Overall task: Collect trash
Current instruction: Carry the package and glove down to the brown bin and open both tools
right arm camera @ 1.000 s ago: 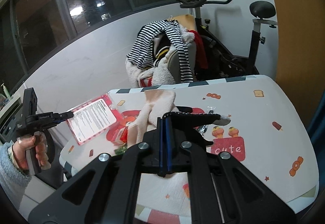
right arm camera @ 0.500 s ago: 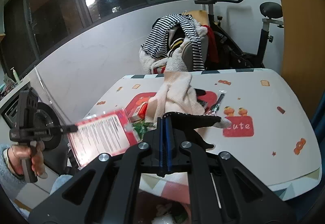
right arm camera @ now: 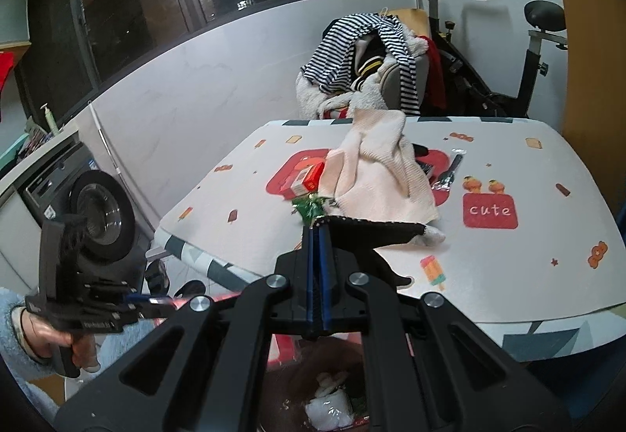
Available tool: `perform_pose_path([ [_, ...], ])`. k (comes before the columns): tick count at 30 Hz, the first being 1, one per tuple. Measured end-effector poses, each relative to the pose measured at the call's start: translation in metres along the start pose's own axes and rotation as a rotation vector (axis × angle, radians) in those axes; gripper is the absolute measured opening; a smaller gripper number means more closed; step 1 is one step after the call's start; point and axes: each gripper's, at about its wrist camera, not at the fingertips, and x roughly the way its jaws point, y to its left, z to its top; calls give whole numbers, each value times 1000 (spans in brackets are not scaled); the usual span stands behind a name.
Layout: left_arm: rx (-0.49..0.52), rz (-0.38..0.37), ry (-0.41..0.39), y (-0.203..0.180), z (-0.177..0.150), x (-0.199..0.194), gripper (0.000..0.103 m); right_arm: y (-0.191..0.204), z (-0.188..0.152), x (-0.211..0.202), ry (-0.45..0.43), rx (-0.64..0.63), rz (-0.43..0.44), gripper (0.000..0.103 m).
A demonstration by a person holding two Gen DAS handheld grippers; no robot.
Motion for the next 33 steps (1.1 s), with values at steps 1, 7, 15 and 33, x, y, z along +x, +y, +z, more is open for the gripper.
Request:
perform_pose_path([
  [1,1,1,15,0,-4,5,16,1,-2,0,4,-1,5,7],
  [7,9,-1,71,-5,-14,33,16,-5,3,-14,-22,40,62,7],
  [15,34,9,156,-12,-22,73,16,-31,33,-41,-85,82,56,7],
  [33,-4,32,70,-2,-26,91,64,-4,-29,-18,87,59,124,7],
])
